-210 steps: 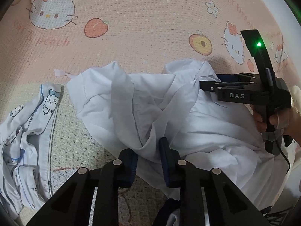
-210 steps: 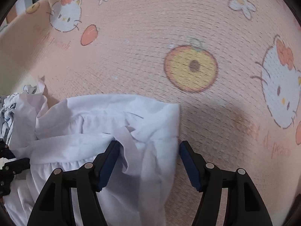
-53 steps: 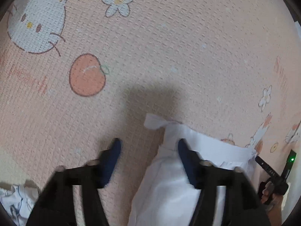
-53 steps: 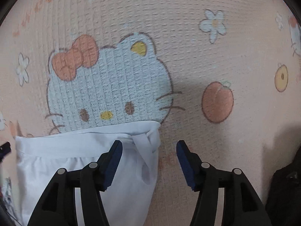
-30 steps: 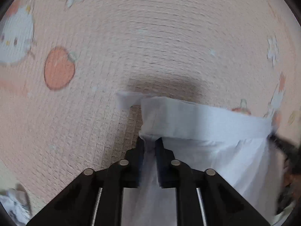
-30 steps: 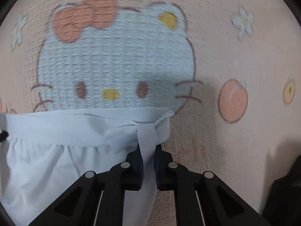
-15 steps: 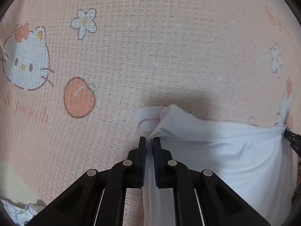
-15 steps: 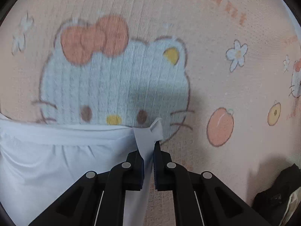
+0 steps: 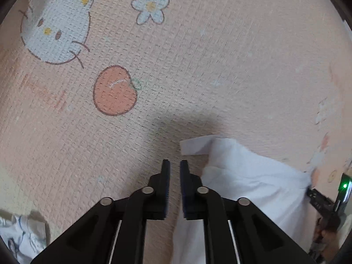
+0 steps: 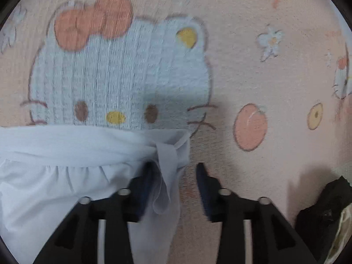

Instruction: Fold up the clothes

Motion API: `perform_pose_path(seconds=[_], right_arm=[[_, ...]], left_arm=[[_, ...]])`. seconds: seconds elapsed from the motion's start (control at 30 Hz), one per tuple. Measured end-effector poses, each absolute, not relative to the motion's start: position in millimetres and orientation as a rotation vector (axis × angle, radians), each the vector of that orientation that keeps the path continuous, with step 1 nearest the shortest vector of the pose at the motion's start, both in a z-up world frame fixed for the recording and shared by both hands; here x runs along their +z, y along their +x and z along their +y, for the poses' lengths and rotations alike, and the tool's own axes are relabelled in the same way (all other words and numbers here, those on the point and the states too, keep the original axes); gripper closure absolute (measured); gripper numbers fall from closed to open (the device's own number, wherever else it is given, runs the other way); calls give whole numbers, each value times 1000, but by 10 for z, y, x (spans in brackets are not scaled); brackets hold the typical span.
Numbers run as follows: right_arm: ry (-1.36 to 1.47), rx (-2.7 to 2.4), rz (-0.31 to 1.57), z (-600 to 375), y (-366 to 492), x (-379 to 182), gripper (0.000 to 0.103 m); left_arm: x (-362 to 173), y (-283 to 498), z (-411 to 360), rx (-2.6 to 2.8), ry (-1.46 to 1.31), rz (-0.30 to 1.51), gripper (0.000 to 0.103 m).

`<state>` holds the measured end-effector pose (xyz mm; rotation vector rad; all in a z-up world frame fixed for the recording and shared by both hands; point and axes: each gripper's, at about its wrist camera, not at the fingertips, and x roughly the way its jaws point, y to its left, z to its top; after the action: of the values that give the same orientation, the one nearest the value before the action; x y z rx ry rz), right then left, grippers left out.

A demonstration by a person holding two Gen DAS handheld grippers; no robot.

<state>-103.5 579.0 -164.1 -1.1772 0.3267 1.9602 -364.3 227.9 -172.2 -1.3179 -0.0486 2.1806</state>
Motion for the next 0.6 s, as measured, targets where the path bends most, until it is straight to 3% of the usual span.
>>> perform_pose_path(seconds=[0.03,0.07,0.1,0.3,0.4,0.6], right_arm=[[-1165,1977,349,5793,-1024,-1573,42],[-1162,1990,377,5788,-994,-1503,39],[-1166,2000,396,5780,-972,-1442,38],[-1221,2042,393,5601,-964,-953,38],[-1200,2108,381,5058,-834,-712,38],[-1149,2185,387,4545,-774,-517,33]], left_arm=[[-1670,-3619,2287,2171,-1325,-49,72],[-1618,-3594,2294,2162,-1331,-50,53],[-1567,-3569,2302,2153,-1338,-50,41],[-1170,-3511,2453,2097,-1391,-68,40],[-1112,-3262,2254,2095,-1381,-60,40],[-924,-2983,2142,2106,-1314,56,40]])
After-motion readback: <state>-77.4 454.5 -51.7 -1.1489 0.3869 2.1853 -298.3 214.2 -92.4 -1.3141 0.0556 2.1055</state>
